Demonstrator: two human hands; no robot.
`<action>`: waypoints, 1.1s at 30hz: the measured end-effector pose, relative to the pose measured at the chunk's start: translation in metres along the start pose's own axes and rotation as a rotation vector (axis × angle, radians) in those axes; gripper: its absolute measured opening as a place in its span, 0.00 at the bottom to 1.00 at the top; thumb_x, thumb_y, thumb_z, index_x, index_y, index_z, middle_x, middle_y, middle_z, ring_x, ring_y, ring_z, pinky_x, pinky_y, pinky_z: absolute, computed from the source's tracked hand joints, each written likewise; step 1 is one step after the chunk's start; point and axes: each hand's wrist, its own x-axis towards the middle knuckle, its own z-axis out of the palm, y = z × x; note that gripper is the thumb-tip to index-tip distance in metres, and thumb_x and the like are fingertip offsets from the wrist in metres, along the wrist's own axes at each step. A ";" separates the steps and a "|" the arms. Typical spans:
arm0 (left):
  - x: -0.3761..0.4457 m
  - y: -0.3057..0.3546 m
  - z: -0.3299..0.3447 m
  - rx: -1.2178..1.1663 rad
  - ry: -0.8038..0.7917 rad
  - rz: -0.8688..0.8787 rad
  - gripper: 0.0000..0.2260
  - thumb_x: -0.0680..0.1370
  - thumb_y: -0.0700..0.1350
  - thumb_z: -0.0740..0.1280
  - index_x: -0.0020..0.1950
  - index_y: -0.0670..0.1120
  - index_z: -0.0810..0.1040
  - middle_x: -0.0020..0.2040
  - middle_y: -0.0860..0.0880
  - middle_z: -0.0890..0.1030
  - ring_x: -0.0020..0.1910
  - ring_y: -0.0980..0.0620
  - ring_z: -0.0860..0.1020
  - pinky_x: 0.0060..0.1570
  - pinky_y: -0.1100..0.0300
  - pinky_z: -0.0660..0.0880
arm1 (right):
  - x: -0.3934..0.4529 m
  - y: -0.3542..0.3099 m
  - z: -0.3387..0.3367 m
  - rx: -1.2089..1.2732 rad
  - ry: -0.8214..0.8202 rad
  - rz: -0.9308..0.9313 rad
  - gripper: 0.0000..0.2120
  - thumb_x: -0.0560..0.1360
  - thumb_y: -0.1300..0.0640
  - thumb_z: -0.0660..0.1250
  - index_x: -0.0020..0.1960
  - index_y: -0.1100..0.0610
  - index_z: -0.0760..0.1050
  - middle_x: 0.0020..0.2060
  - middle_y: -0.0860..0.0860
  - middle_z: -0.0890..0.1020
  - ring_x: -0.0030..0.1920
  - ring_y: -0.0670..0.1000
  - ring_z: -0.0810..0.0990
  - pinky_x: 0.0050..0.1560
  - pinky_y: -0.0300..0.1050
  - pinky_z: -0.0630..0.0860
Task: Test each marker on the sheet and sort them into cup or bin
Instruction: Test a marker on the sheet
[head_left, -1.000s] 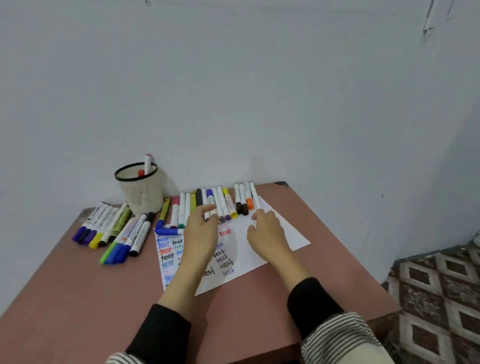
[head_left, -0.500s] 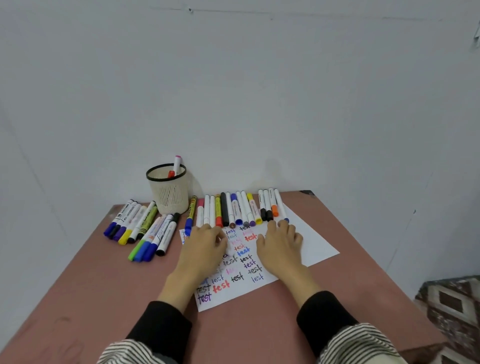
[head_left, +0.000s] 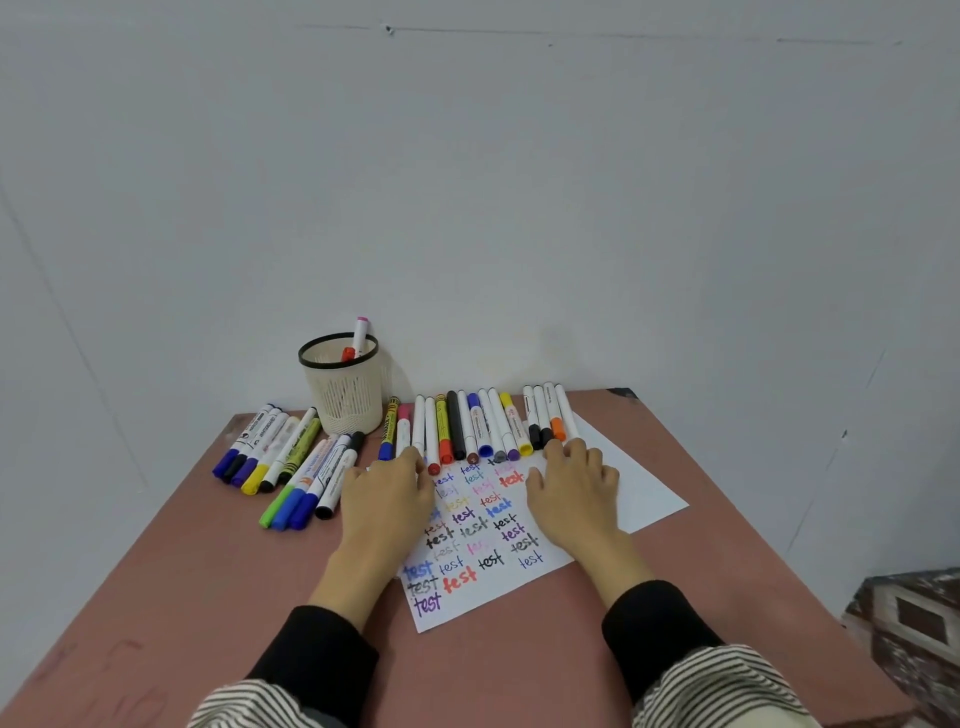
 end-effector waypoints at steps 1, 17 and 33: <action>0.001 -0.001 0.000 -0.004 0.011 -0.004 0.09 0.82 0.50 0.56 0.55 0.51 0.74 0.35 0.54 0.76 0.36 0.53 0.73 0.56 0.55 0.67 | 0.001 0.000 0.000 0.002 0.010 -0.001 0.18 0.81 0.50 0.52 0.70 0.54 0.64 0.65 0.53 0.69 0.64 0.54 0.67 0.63 0.50 0.63; 0.035 -0.021 0.016 -0.202 0.152 0.067 0.08 0.81 0.48 0.61 0.55 0.51 0.78 0.53 0.53 0.74 0.56 0.53 0.69 0.58 0.54 0.65 | 0.041 0.032 -0.005 0.324 0.204 0.223 0.15 0.81 0.51 0.59 0.58 0.61 0.76 0.54 0.55 0.77 0.58 0.56 0.70 0.60 0.51 0.70; 0.032 -0.020 0.016 -0.269 0.171 0.110 0.09 0.82 0.47 0.59 0.58 0.52 0.77 0.53 0.57 0.73 0.58 0.55 0.69 0.59 0.54 0.66 | 0.047 0.028 -0.021 0.782 0.398 0.438 0.06 0.83 0.62 0.52 0.57 0.64 0.65 0.43 0.57 0.74 0.40 0.54 0.75 0.30 0.41 0.67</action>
